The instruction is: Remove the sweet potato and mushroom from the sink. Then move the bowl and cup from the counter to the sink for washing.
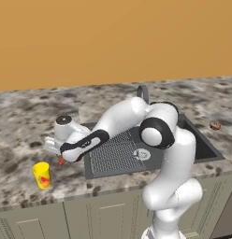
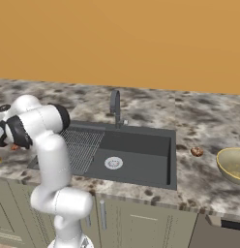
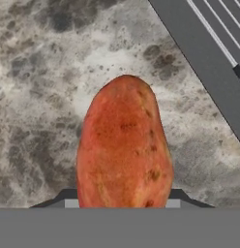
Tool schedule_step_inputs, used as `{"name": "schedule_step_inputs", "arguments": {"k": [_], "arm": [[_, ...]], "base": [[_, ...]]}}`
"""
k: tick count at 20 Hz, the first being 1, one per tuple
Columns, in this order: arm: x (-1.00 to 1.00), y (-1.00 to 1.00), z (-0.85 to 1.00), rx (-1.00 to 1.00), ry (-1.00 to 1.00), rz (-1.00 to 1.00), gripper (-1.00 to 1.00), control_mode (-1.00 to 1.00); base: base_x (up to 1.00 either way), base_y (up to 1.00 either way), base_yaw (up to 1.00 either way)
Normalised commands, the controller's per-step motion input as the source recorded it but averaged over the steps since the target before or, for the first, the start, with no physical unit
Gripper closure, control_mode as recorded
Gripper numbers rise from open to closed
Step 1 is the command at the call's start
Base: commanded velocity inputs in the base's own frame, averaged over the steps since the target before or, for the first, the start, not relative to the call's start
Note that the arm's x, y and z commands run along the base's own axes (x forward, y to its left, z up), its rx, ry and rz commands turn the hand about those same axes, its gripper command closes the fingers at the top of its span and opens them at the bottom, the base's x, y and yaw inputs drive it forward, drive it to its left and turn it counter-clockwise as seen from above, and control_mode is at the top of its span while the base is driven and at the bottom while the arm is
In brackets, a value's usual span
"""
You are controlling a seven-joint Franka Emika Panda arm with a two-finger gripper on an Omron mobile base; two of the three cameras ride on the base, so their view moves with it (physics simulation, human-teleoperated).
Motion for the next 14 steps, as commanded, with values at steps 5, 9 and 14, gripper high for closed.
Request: {"name": "schedule_step_inputs", "arguments": {"k": [5, 9, 14], "arm": [[0.11, 0.11, -0.17, 0.00, 0.00, -0.11, 1.00, -1.00], [0.09, 0.05, -0.18, 0.00, 0.00, -0.11, 1.00, -1.00], [0.10, 0.04, -0.19, 0.00, 0.00, -0.11, 1.00, -1.00]], "base": [[0.00, 0.00, 0.00], [0.00, 0.00, 0.00], [0.00, 0.00, 0.00]]}}
